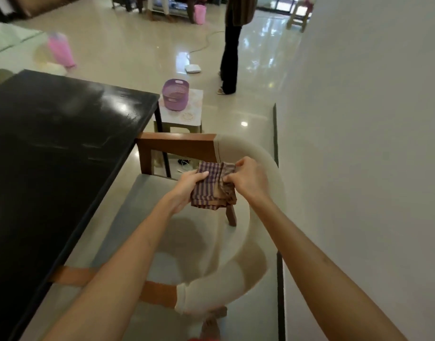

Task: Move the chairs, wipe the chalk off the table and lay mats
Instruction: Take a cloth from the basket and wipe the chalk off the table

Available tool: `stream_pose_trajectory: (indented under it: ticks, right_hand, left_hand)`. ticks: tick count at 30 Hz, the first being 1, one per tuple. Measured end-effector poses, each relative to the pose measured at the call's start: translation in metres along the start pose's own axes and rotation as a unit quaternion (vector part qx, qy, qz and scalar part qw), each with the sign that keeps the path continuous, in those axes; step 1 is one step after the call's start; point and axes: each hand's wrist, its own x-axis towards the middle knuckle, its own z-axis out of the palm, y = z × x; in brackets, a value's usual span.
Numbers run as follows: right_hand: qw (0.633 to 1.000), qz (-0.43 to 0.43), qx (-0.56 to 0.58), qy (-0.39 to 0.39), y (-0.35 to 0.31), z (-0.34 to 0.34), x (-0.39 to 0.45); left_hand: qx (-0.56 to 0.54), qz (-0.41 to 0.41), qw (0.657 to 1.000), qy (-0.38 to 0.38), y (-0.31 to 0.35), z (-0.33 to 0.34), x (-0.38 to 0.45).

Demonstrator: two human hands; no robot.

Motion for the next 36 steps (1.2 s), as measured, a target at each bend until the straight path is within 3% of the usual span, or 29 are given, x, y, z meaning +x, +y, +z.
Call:
stream_pose_trajectory:
  ticks: [5,10,15,20,26,31,36]
  right_hand:
    - [0.967,0.071,0.16,-0.187,-0.007,0.025,0.064]
    - [0.889,0.132,0.215,-0.382,-0.018,0.057,0.132]
    - [0.811,0.159,0.239,-0.509,-0.027,0.079,0.195]
    - [0.793,0.148,0.206,-0.555,-0.037,0.084,0.241]
    - [0.811,0.077,0.179,-0.552,-0.048,0.085,0.277]
    - [0.811,0.014,0.117,-0.573,-0.057,0.084,0.321]
    - [0.786,-0.062,0.032,-0.614,-0.079,0.088,0.393]
  left_hand:
    - [-0.043,-0.011,0.998,0.035,0.009,-0.022,0.029]
    - [-0.055,-0.018,0.995,0.083,0.012,-0.04,0.063]
    - [-0.088,-0.02,0.979,0.181,0.021,-0.038,0.094]
    - [-0.096,-0.049,0.958,0.265,0.04,-0.02,0.119]
    - [-0.133,-0.052,0.929,0.341,0.054,-0.005,0.146]
    - [-0.196,-0.027,0.912,0.359,0.07,-0.003,0.176]
    - [-0.178,-0.039,0.916,0.358,0.097,-0.004,0.224]
